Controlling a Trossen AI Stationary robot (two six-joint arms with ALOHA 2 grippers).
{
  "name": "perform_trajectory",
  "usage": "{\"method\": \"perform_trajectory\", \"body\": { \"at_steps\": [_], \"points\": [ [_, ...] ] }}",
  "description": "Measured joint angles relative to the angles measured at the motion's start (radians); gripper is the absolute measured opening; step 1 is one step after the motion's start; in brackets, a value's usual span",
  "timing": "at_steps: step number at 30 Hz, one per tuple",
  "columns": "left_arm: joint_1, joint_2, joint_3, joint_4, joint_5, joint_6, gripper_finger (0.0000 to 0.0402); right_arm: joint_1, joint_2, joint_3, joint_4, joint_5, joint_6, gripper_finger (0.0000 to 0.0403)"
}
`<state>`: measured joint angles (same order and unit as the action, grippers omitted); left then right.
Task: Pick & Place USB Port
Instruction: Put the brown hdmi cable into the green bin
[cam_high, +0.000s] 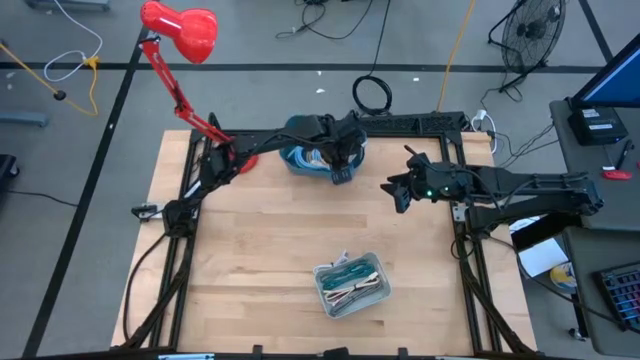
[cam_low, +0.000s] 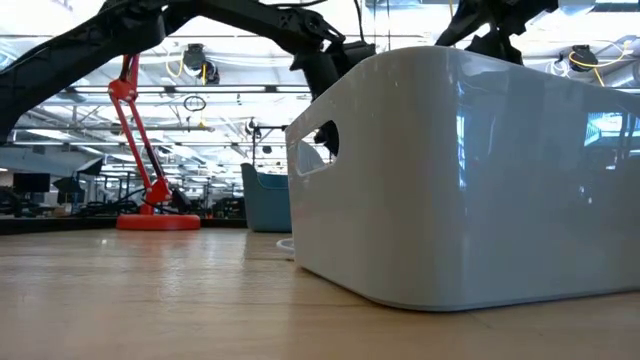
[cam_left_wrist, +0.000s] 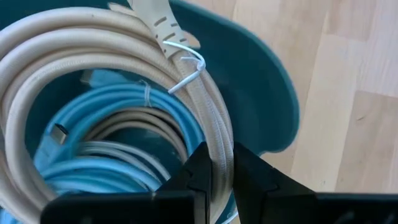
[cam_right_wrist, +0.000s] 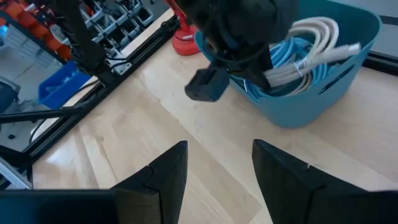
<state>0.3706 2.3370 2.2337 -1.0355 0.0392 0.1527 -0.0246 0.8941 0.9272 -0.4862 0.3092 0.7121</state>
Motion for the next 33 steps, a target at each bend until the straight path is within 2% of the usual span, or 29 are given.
{"method": "perform_trajectory", "body": {
  "at_steps": [9, 21, 25, 28, 33],
  "points": [
    [0.011, 0.018, 0.0, -0.004, -0.05, -0.064, 0.0038, 0.0, -0.014, 0.0, 0.004, -0.004, 0.001, 0.0171],
    [0.023, 0.018, 0.0, 0.006, -0.018, -0.109, 0.0038, 0.0, -0.021, 0.0, 0.004, -0.004, 0.001, 0.0171],
    [0.027, 0.018, 0.0, 0.02, -0.016, -0.112, 0.005, 0.0, -0.021, 0.0, 0.004, -0.004, 0.001, 0.0171],
    [0.027, 0.018, 0.0, 0.02, -0.014, -0.103, 0.0036, 0.0, -0.021, 0.0, 0.004, -0.006, -0.001, 0.0171],
    [0.027, 0.018, 0.0, 0.032, -0.014, -0.103, 0.0035, 0.0, -0.021, 0.0, 0.004, -0.024, -0.001, 0.0171]
  ]
}}
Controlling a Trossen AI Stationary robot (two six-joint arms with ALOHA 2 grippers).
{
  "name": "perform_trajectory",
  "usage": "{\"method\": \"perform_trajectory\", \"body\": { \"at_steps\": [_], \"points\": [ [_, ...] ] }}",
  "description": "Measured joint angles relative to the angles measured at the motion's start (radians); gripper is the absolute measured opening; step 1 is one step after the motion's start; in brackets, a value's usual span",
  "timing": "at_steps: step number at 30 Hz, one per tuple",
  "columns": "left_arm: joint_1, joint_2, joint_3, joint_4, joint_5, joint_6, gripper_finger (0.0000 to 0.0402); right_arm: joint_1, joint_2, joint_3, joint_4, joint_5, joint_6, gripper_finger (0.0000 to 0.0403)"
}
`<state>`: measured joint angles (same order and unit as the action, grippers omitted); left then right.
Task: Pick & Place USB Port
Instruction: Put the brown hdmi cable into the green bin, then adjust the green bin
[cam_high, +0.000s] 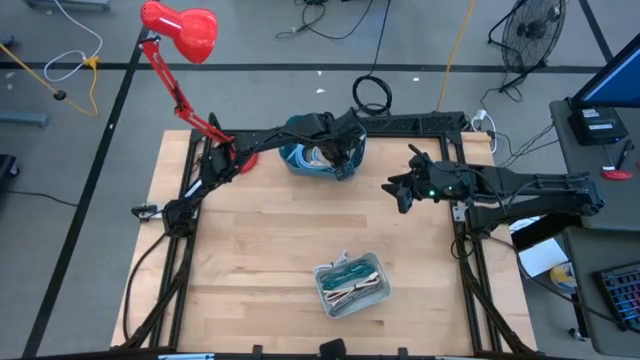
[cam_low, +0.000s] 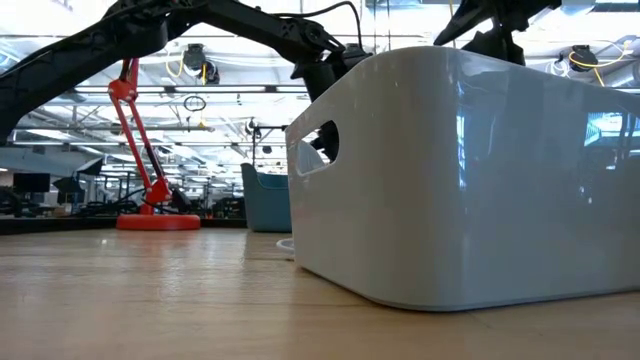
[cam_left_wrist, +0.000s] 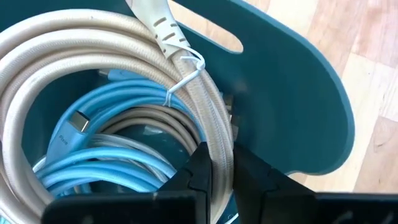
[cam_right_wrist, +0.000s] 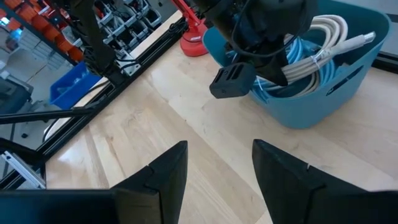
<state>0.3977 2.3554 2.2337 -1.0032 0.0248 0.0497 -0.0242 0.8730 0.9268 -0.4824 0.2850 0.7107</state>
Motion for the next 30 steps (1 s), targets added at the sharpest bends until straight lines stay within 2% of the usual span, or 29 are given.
{"method": "perform_trajectory", "body": {
  "at_steps": [2, 8, 13, 17, 23, 27, 30],
  "points": [
    [0.0, 0.0, 0.0, 0.008, 0.0, -0.006, 0.0044, 0.0, 0.0, 0.0, 0.0, 0.0, 0.0, 0.0171],
    [-0.001, 0.0, 0.0, 0.002, 0.0, -0.003, 0.0147, 0.0, 0.0, 0.0, 0.0, -0.001, 0.001, 0.0171],
    [-0.001, 0.0, 0.0, -0.025, -0.023, -0.001, 0.0198, 0.0, 0.0, 0.0, 0.0, -0.002, 0.002, 0.0171],
    [-0.001, 0.0, 0.012, -0.08, -0.068, 0.019, 0.0206, 0.0, 0.0, 0.0, 0.0, -0.002, 0.002, 0.0171],
    [0.002, -0.001, 0.119, -0.172, -0.102, 0.049, 0.0208, 0.0, 0.0, 0.0, 0.0, -0.001, 0.0, 0.0171],
    [0.002, -0.063, 0.113, -0.118, -0.107, 0.034, 0.0209, 0.0, 0.0, 0.0, 0.0, -0.002, 0.0, 0.0171],
    [-0.001, -0.111, 0.123, -0.095, -0.074, 0.003, 0.0209, 0.0, 0.0, 0.0, 0.0, -0.002, 0.002, 0.0171]
  ]
}}
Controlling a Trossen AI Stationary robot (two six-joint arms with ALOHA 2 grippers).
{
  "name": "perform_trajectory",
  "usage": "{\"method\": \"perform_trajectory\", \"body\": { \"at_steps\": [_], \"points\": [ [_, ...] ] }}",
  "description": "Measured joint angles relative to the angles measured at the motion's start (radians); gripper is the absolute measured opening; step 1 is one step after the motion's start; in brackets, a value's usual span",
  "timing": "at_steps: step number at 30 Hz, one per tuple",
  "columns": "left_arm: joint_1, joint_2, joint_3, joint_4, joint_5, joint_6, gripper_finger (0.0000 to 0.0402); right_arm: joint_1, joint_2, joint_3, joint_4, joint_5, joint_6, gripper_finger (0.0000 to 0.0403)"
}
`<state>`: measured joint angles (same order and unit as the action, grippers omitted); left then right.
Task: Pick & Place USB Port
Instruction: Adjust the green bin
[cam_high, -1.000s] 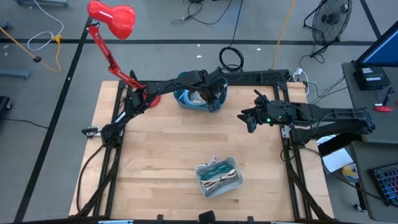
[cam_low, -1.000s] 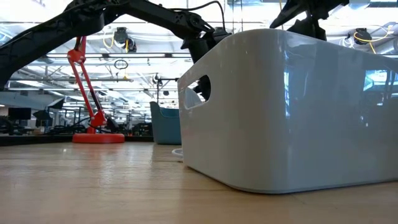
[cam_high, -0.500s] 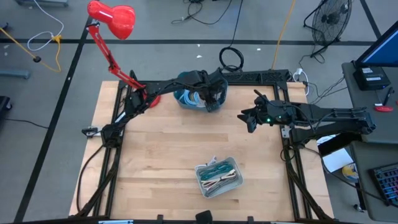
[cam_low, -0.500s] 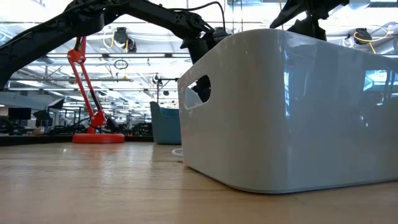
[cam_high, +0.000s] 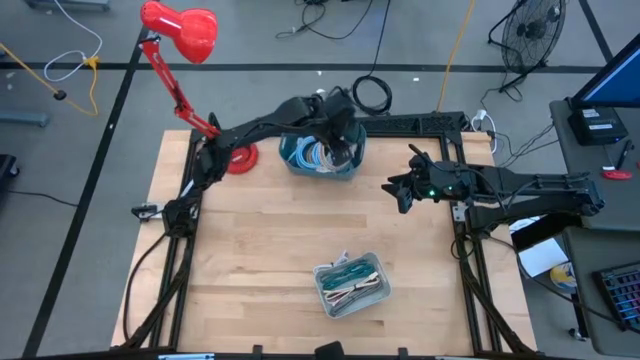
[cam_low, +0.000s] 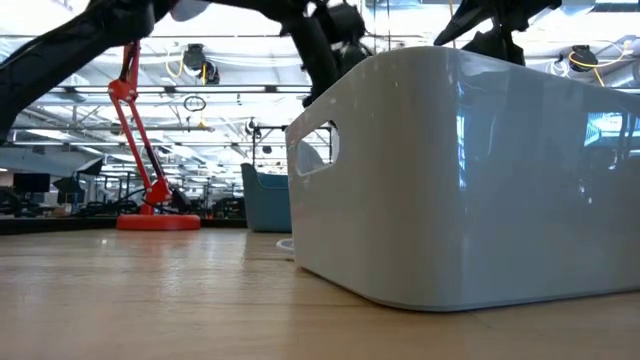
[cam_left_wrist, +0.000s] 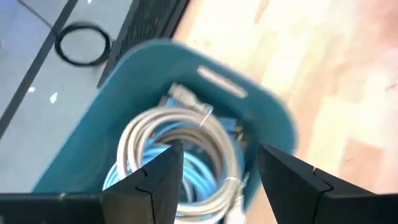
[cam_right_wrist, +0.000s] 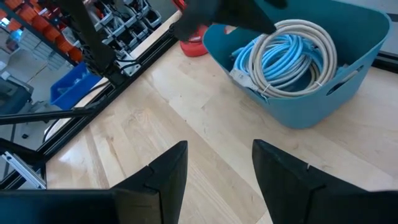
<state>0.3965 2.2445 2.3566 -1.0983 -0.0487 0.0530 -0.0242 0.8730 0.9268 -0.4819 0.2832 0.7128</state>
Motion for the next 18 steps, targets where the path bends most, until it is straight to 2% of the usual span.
{"method": "perform_trajectory", "body": {
  "at_steps": [5, 11, 15, 18],
  "points": [
    [-0.028, -0.071, 0.0, 0.01, 0.052, -0.049, 0.0209, 0.0, 0.0, 0.0, 0.0, 0.001, 0.001, 0.0171],
    [-0.102, -0.107, 0.0, -0.057, 0.053, -0.099, 0.0201, 0.0, 0.0, 0.0, 0.0, 0.0, 0.001, 0.0171],
    [-0.179, -0.106, -0.01, -0.088, 0.084, -0.107, 0.0154, 0.0, 0.0, 0.0, 0.0, 0.0, 0.0, 0.0171],
    [-0.231, -0.109, -0.071, -0.063, 0.073, -0.088, 0.0088, 0.0, 0.0, 0.0, 0.0, 0.0, -0.007, 0.0171]
  ]
}}
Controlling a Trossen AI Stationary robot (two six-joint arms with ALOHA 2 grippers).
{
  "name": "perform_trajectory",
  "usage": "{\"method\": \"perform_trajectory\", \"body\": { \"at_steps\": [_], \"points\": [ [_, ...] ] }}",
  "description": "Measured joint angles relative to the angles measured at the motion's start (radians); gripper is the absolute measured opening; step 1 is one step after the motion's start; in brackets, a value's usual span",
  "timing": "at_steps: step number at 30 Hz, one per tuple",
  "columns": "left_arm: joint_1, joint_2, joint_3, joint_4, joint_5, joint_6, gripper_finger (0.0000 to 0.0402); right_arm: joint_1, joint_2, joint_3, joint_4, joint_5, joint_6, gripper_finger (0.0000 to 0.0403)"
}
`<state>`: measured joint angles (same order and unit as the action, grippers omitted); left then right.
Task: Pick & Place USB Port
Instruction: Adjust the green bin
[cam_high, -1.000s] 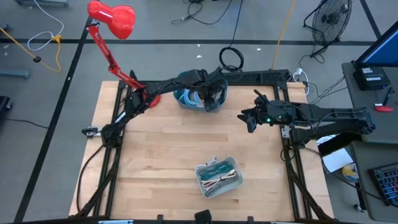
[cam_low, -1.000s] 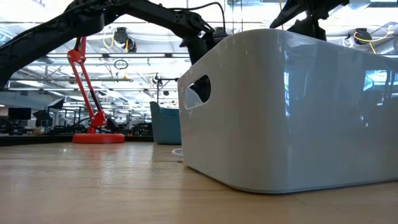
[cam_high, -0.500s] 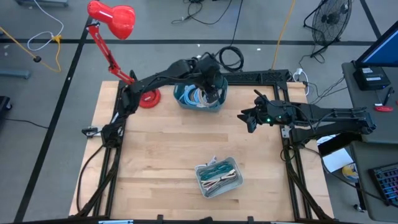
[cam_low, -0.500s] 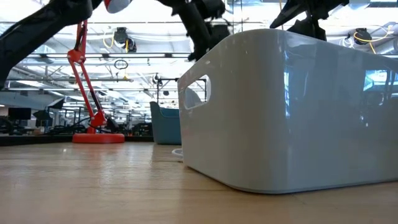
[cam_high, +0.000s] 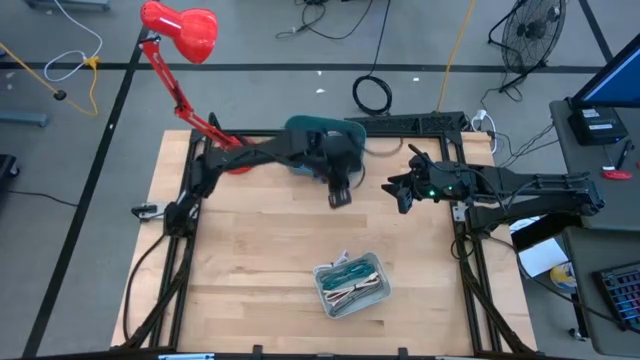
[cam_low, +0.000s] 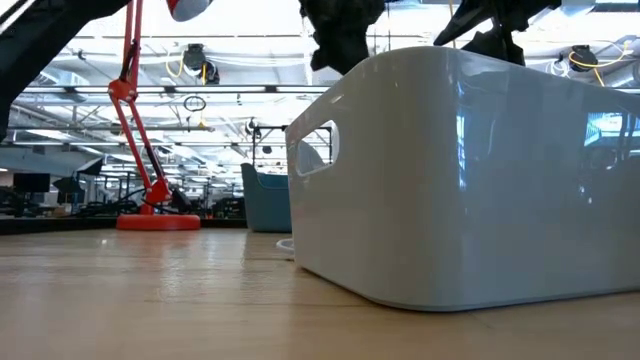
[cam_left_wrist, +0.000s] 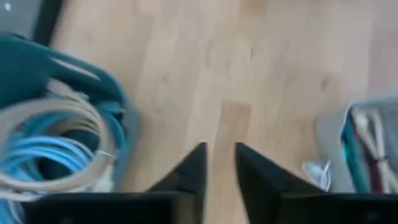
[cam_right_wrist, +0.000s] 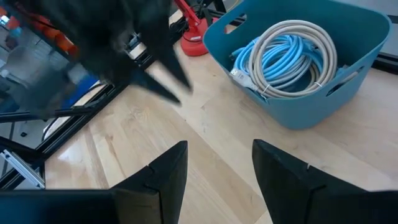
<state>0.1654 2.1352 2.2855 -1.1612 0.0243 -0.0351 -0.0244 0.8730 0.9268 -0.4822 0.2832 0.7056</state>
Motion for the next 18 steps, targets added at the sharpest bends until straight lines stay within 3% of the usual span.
{"method": "perform_trajectory", "body": {
  "at_steps": [2, 4, 9, 18],
  "points": [
    [-0.02, 0.005, -0.044, 0.001, -0.02, 0.007, 0.0035, 0.0, 0.0, 0.0, 0.0, 0.0, -0.008, 0.0171],
    [-0.025, 0.005, -0.095, 0.005, -0.036, -0.005, 0.0012, 0.0, 0.0, 0.0, 0.0, -0.001, -0.01, 0.0171],
    [0.015, 0.004, -0.238, 0.021, -0.059, -0.041, 0.0003, 0.0, 0.0, 0.0, -0.001, -0.001, -0.013, 0.0171],
    [0.112, 0.004, -0.479, 0.196, 0.02, -0.026, 0.0001, 0.0, 0.0, 0.0, -0.001, -0.001, -0.014, 0.0171]
  ]
}}
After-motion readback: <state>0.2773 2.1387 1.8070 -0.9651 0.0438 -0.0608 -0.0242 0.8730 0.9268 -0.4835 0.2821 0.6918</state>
